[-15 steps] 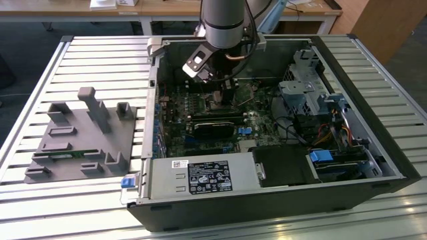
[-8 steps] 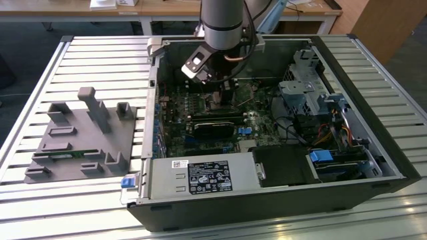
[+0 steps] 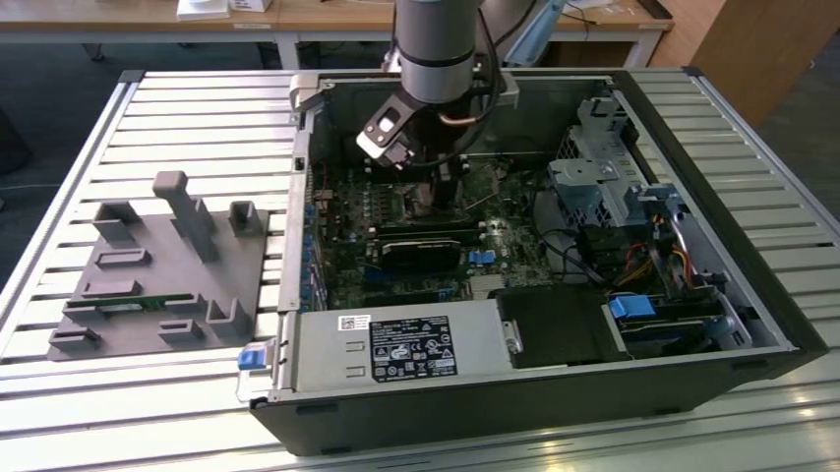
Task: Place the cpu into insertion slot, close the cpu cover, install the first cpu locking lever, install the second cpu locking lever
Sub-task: 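Place the cpu into insertion slot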
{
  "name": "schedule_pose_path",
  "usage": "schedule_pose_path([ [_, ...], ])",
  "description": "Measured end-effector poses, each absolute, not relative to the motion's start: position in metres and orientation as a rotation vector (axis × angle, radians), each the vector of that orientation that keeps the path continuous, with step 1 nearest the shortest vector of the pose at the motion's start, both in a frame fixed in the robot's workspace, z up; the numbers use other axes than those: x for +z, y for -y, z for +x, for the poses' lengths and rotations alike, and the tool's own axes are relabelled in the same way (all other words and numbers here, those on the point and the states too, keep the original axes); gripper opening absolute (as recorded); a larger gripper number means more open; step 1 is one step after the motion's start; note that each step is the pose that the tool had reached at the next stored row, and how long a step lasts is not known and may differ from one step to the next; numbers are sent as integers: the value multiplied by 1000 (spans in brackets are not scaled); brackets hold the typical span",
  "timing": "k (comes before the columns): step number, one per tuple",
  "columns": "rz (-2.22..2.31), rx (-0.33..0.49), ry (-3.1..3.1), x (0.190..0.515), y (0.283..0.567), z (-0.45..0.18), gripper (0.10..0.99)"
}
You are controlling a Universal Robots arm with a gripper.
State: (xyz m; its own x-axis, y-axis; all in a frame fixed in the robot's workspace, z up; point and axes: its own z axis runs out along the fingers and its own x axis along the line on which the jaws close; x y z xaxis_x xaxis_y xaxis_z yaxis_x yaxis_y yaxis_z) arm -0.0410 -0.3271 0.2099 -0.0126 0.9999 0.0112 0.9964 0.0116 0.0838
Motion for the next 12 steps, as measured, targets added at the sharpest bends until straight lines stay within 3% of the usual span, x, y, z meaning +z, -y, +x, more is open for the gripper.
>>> schedule_pose_path([
  [12, 2181, 100, -2191, 200, 326, -42, 541],
])
